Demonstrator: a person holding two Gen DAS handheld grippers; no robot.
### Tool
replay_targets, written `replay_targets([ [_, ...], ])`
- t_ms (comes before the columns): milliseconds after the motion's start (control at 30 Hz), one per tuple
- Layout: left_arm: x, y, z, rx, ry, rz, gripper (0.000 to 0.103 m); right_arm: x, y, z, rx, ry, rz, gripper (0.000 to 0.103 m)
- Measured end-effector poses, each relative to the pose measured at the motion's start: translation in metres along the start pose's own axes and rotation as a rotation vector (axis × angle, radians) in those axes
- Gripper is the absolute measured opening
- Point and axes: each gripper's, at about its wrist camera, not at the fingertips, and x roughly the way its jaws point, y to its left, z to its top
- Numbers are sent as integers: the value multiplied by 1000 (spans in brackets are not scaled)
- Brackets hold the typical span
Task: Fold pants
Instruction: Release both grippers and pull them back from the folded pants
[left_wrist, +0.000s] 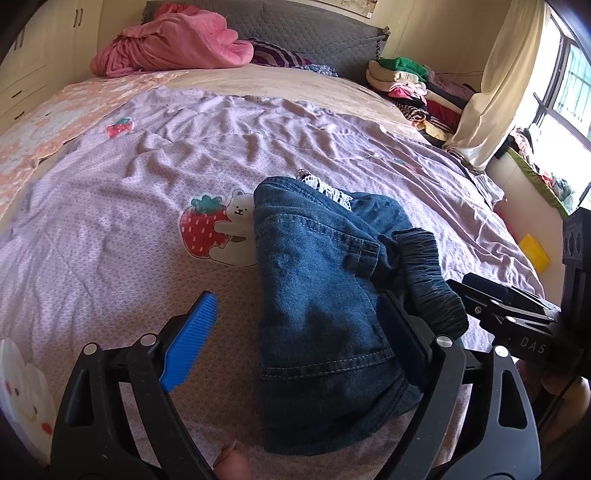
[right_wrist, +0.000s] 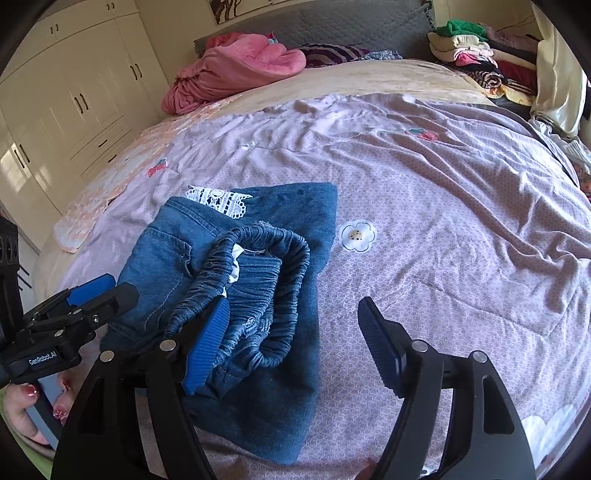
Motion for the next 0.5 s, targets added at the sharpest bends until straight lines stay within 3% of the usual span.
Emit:
replay_targets([
  [400, -8, -2, 1, 10, -15, 6, 91, -12, 0, 3, 4, -31, -19, 79],
  [500, -9, -3, 2, 15, -15, 5, 92, -15, 1, 3, 3, -40, -17, 85],
])
